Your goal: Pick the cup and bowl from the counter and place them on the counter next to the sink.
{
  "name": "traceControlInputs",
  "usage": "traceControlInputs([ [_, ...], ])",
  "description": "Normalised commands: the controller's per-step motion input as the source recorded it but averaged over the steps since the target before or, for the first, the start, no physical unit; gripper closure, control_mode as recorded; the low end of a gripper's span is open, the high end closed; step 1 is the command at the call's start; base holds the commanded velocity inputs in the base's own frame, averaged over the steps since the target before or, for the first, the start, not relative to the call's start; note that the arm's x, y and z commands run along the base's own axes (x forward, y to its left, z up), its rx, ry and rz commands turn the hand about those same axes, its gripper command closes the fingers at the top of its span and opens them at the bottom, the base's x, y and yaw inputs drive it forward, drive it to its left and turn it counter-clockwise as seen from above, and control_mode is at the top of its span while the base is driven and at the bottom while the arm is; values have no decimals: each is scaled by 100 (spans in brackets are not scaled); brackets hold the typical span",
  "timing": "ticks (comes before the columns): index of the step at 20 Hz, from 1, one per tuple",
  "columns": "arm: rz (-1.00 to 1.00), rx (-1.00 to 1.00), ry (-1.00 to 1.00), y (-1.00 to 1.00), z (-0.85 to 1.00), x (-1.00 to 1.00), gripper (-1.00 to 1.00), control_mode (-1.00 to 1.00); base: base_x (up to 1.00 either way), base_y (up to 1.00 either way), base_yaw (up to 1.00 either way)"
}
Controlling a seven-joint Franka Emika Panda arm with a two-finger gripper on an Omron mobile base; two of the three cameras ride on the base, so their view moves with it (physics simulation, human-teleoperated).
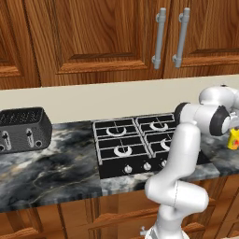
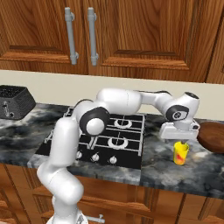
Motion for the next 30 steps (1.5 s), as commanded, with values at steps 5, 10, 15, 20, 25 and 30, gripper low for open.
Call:
traceControlInputs([
  [5, 0, 0, 0, 11, -7, -20, -100, -100, 0, 0, 0],
  [10, 0, 0, -7, 0, 15, 4, -100, -100, 0, 0, 0],
  [15, -1, 1, -4, -1, 10, 1, -100, -100, 0, 0, 0],
  [20, 0, 0, 0, 0, -17, -3, -100, -100, 0, 0, 0],
  [25, 0, 0, 0, 0, -18, 1, -100, -100, 0, 0, 0],
  [30, 0, 0, -1, 0, -31, 2, -100, -100, 0, 0, 0],
])
